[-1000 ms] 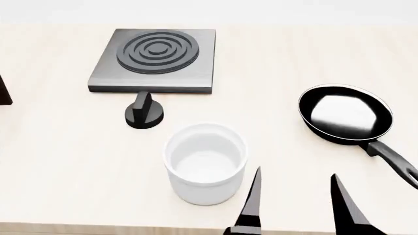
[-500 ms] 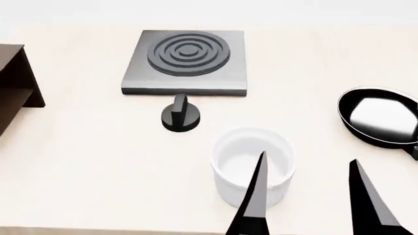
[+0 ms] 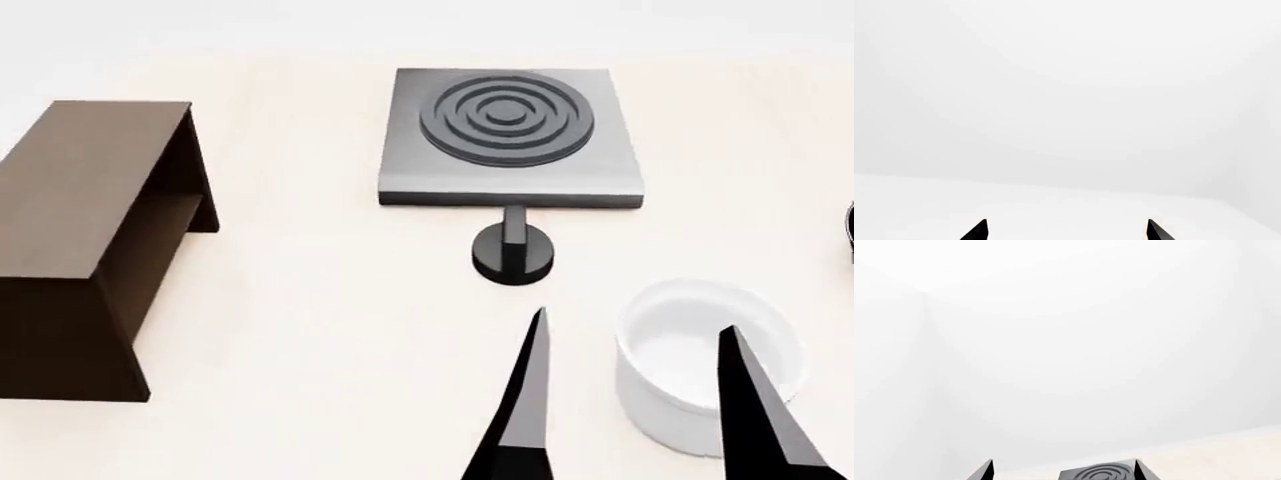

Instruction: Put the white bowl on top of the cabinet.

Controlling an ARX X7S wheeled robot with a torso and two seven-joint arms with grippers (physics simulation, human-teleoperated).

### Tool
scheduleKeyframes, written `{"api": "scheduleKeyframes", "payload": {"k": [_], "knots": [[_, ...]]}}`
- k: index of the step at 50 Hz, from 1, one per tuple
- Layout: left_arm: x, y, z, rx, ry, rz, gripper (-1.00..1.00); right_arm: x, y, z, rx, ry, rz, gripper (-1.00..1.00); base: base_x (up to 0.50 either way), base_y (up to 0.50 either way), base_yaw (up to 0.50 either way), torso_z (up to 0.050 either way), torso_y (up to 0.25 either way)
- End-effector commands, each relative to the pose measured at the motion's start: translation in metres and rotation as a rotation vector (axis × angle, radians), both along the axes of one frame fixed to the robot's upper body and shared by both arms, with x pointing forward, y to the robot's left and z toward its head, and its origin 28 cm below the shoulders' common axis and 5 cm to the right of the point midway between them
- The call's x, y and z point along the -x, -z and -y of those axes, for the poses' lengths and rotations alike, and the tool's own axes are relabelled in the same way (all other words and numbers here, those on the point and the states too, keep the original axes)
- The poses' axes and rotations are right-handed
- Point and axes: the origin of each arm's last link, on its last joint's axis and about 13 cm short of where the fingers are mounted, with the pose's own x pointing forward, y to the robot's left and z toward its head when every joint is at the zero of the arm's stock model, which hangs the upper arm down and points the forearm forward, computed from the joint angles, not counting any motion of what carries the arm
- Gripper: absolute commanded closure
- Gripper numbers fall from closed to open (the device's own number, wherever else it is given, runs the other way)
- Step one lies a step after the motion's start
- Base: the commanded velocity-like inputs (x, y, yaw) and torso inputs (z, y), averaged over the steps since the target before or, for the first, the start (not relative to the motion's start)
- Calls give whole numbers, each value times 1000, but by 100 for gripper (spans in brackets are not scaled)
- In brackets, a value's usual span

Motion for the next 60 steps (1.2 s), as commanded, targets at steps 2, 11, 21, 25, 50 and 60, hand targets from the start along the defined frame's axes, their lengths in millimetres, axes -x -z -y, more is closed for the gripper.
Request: {"api": "scheduleKeyframes", "payload": {"k": [2, 11, 21, 25, 50, 60], "knots": [[-2, 5, 6, -34, 56, -37, -100, 0, -3, 1, -2, -3, 35, -100, 70, 500, 0, 0, 0], [-2, 5, 6, -32, 57, -37, -100, 0, -3, 1, -7, -6, 32, -100, 67, 484, 0, 0, 0], [-3, 7, 6, -27, 64, -36, -100, 0, -4, 2, -55, -15, 17, -100, 20, 55, 0, 0, 0], [-4, 7, 6, -24, 67, -34, -100, 0, -4, 2, -61, -15, 22, -100, 0, 0, 0, 0, 0], [-5, 8, 6, -16, 70, -36, -100, 0, -5, 2, -70, -16, 26, -100, 355, 0, 0, 0, 0], [-7, 8, 6, -15, 73, -38, -100, -1, -6, 4, -90, 5, 8, -100, 127, 0, 0, 0, 0]]}}
